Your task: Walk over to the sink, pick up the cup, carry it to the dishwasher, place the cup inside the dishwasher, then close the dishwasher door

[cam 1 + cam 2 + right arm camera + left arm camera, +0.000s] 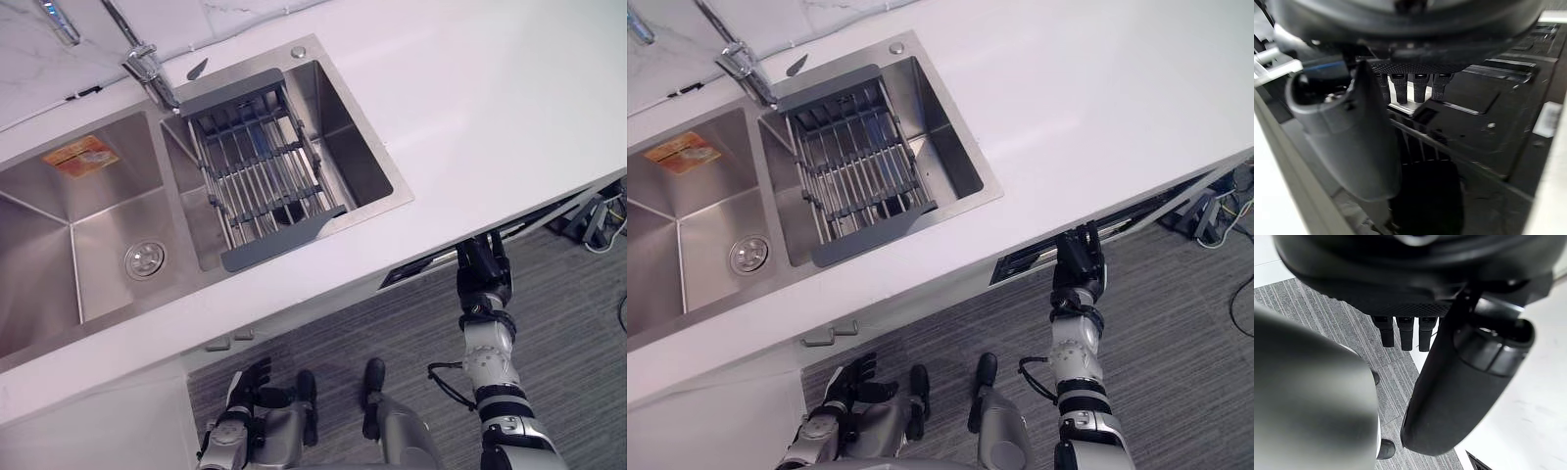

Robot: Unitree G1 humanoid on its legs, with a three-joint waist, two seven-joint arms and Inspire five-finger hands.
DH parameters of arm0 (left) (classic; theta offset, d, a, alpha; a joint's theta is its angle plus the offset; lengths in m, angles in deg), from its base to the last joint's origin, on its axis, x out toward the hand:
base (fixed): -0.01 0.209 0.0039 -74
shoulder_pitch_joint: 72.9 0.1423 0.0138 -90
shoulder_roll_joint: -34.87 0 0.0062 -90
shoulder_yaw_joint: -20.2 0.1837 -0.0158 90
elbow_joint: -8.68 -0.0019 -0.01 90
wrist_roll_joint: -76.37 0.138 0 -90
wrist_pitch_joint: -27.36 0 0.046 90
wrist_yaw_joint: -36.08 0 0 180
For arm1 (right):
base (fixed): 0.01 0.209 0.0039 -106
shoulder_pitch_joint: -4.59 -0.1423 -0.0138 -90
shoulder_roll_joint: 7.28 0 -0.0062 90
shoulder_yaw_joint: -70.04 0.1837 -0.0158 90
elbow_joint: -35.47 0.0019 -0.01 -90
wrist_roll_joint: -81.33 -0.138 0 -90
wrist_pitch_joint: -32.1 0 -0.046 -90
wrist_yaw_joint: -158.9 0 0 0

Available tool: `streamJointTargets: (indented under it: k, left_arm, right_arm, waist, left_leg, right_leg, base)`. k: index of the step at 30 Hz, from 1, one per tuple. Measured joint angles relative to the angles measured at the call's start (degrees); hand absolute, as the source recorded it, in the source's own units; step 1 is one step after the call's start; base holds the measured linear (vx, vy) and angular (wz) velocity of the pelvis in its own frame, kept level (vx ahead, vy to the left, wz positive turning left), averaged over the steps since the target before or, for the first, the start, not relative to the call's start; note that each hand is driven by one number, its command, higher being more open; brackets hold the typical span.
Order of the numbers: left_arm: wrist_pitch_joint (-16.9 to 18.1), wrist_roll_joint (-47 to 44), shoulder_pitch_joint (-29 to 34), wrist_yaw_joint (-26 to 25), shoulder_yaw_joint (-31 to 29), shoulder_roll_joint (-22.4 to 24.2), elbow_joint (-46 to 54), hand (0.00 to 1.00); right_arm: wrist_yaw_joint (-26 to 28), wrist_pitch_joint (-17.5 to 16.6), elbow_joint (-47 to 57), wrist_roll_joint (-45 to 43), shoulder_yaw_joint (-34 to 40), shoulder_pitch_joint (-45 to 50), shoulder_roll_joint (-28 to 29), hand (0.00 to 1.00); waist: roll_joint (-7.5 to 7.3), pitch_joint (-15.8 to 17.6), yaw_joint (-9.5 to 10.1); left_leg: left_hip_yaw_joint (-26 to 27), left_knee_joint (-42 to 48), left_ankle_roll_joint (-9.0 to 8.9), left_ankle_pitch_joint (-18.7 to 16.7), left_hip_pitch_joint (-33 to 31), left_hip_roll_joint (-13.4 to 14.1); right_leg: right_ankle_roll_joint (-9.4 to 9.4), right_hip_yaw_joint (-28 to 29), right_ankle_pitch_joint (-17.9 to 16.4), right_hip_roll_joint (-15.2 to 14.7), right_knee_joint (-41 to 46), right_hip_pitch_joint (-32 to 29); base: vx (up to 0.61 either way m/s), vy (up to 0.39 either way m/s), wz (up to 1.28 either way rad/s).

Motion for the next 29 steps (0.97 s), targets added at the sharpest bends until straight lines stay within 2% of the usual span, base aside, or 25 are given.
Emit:
streamJointTargets:
  k: [5,8,11,14,17,23,29]
  left_arm:
    - [0.0,0.0,0.0,0.0,0.1,-0.4,-0.6,0.9]
    - [-0.1,0.1,0.0,0.0,0.1,-1.2,-1.7,0.9]
    - [-0.2,0.8,0.7,0.0,0.1,-1.9,-2.5,0.9]
    - [-0.2,1.6,1.2,-0.1,0.1,-2.1,-2.5,0.9]
    - [-0.2,2.2,1.4,-0.2,0.1,-2.3,-2.5,0.9]
    - [-0.2,2.8,2.8,-0.2,0.1,-2.5,-2.7,0.9]
    - [-0.3,2.8,3.5,-0.8,-0.4,-3.0,-3.1,0.9]
  right_arm:
    - [0.6,2.0,-2.2,3.9,-2.8,0.6,-1.9,0.9]
    - [1.5,3.4,-2.1,10.2,-4.3,3.0,-2.2,0.9]
    - [2.1,4.7,-0.8,22.2,-6.7,7.8,-1.2,0.9]
    - [1.4,4.9,1.5,35.5,-6.8,13.5,0.4,0.9]
    - [0.2,5.0,0.4,45.0,-6.4,18.2,2.6,0.9]
    - [-0.8,6.3,-9.7,53.2,-5.7,22.8,5.3,0.9]
    - [-0.7,6.7,-17.9,54.1,-5.2,24.6,6.6,0.9]
  waist:
    - [-0.14,-0.5,-0.46]
    - [-0.72,-1.4,-0.88]
    - [-1.91,-3.8,-0.88]
    - [-2.8,-4.9,-1.06]
    - [-3.77,-6.0,-1.18]
    - [-4.71,-8.5,-1.51]
    - [-5.67,-10.4,-1.42]
  left_leg:
    - [-1.0,-0.3,0.22,0.1,0.3,-0.7]
    - [-2.1,-0.7,0.28,0.1,1.3,-1.2]
    - [-3.1,-1.8,0.27,0.0,2.8,-1.4]
    - [-3.3,-2.7,0.28,0.0,4.6,-1.6]
    - [-3.8,-3.4,0.28,-0.1,5.8,-1.7]
    - [-4.7,-4.7,0.31,-0.1,8.2,-2.1]
    - [-6.3,-6.6,0.86,0.5,9.8,-2.7]
  right_leg:
    - [0.35,0.0,2.0,-0.1,-3.6,1.8]
    - [0.61,0.1,2.5,0.0,-4.9,3.1]
    - [0.72,0.6,2.5,0.2,-6.2,4.6]
    - [0.82,0.6,2.5,0.3,-7.2,6.5]
    - [1.08,0.6,2.3,0.3,-7.4,7.4]
    - [1.52,0.2,1.9,0.0,-7.4,9.5]
    - [2.08,-1.3,1.3,-0.5,-7.5,10.8]
  base:
    - [0.0,0.053,0.01]
    - [0.05,0.033,-0.02]
    - [0.08,0.022,-0.07]
    - [0.06,0.024,-0.01]
    - [0.02,0.013,0.0]
    - [-0.01,0.017,0.04]
    - [-0.01,0.026,0.13]
